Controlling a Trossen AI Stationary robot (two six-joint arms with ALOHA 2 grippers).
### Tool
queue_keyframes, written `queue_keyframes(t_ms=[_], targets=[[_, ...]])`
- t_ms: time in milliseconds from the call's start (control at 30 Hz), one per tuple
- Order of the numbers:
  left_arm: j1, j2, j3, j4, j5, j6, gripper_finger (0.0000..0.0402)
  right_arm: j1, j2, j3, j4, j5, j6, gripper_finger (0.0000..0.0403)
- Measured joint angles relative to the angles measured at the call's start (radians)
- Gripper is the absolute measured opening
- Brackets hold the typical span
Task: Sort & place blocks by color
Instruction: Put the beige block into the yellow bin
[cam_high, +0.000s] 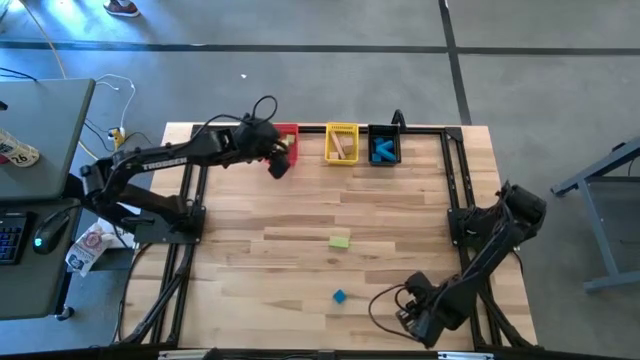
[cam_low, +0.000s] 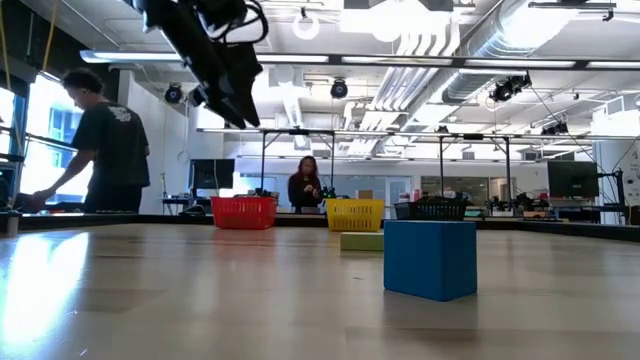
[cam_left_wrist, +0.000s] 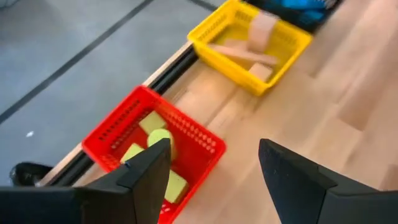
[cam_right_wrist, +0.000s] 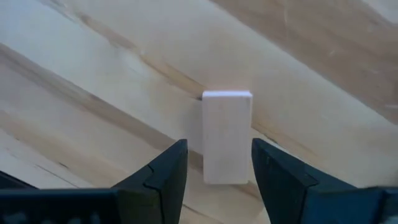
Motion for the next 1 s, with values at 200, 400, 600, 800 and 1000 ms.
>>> queue_keyframes(t_ms=[200,400,600,800,1000], targets=[[-0.054,-0.027,0.000,0.000,-0.001,-0.003,0.0229,0.018,0.031,0.000,0.020,-0.002,0.000,0.0165],[-0.079,-0.027,0.000,0.000,-0.001,-0.003,0.0229,0.030,0.068,0.002,0.035,-0.008,0.009,0.0165],[-0.083,-0.027,0.000,-0.001,-0.003,-0.003,0.0229,0.031,0.107,0.001,0.050,-0.050,0.021,0.0165],[-0.083,-0.027,0.000,-0.001,-0.007,-0.003,0.0229,0.030,0.117,0.004,0.051,-0.055,0.042,0.0152],[-0.083,-0.026,0.000,-0.001,-0.008,-0.003,0.0229,0.025,0.119,0.003,0.049,-0.060,0.053,0.0058]])
